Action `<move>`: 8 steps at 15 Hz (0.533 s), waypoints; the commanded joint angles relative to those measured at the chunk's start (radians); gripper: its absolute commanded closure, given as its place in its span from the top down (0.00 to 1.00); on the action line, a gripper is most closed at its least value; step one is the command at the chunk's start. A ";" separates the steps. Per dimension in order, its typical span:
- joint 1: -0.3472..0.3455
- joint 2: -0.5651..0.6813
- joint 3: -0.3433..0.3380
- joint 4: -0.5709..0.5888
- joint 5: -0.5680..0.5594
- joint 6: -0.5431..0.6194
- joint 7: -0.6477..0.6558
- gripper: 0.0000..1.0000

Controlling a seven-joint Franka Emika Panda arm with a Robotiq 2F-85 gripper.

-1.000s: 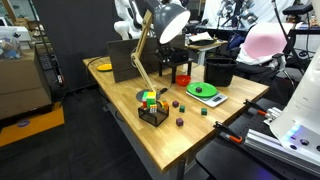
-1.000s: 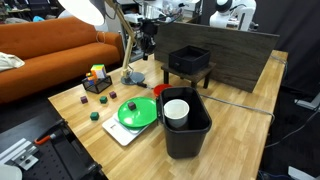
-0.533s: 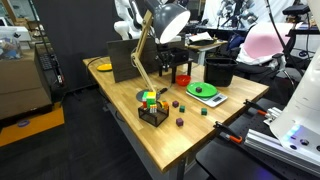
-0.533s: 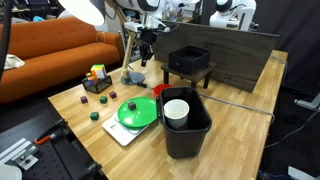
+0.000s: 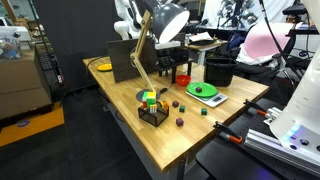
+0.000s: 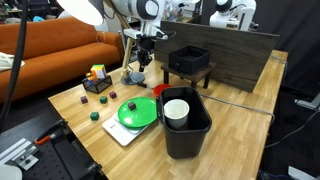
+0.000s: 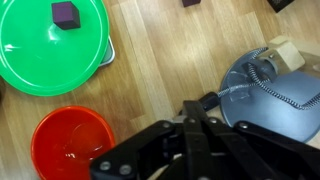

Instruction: Turn off the lamp on the desk

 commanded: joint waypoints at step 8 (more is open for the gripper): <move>-0.010 0.097 0.006 0.122 0.018 -0.026 -0.021 0.00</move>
